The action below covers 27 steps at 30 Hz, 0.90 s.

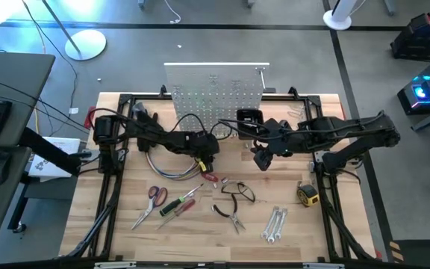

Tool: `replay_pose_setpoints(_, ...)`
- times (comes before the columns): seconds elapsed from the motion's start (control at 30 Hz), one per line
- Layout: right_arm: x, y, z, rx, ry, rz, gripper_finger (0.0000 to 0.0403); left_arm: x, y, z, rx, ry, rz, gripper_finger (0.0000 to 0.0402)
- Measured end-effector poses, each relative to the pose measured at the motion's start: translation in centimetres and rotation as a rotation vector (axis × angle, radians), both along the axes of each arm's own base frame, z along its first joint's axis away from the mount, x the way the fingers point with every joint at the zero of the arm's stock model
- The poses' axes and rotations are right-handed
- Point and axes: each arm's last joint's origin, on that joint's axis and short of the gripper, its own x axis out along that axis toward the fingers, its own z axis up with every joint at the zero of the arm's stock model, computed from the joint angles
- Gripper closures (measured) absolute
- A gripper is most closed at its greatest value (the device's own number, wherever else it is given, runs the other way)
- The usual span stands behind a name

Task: Hang tools onto peg board
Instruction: Put the socket into the black bin on the peg board

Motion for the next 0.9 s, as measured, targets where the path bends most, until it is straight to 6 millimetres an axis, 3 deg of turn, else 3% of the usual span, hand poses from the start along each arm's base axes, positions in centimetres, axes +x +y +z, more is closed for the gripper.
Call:
replay_pose_setpoints(0.3, 0.0, 0.0, 0.0, -0.007, -0.001, -0.004, 0.0179, 0.4, -0.3, 0.7, -0.058, -0.009, -0.011, 0.0393)
replay_pose_setpoints(0.6, 0.0, -0.1, 0.0, -0.038, 0.001, -0.004, 0.0179, 1.9, -0.3, 2.9, -0.054, 0.003, -0.037, 0.0401)
replay_pose_setpoints(0.9, 0.0, -0.1, 0.0, -0.066, 0.004, 0.0, 0.0179, 1.8, -0.3, 3.5, -0.066, 0.059, -0.043, 0.0401)
